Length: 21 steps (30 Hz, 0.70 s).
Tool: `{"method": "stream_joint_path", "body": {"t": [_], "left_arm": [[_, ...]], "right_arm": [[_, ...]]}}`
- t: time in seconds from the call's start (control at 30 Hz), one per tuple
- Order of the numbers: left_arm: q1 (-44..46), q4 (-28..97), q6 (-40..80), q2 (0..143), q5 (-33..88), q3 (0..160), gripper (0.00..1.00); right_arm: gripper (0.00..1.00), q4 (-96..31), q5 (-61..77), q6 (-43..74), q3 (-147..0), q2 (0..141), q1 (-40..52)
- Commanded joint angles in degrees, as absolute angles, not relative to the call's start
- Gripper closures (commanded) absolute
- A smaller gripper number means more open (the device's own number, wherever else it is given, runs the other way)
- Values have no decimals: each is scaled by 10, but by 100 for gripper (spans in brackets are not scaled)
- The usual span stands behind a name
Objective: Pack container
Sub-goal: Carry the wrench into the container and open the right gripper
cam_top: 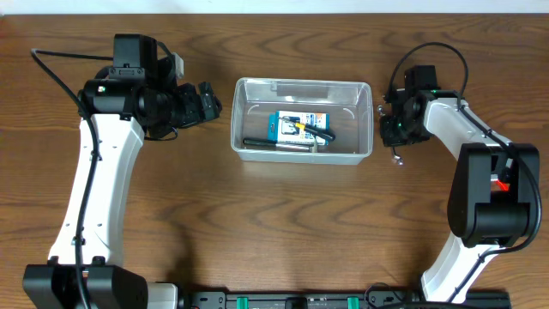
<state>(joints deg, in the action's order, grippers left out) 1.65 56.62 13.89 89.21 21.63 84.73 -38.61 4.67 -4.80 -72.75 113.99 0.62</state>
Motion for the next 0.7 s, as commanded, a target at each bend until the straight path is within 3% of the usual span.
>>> {"method": "stream_joint_path", "body": {"t": [0.0,0.23,0.47,0.67], "left_arm": [[17,568,138,888,211,848,2],[17,568,138,888,211,848,2],[17,568,138,888,211,848,2],[17,568,138,888,211,848,2]], "right_arm": [[99,-390,58,-47,-712,1155,7],[99,-414,46,-47,-764,1145,3],[99,-482,-40,-48,-917,1120,-1],[99,-531,-15,-65,-1037,1105,5]]}}
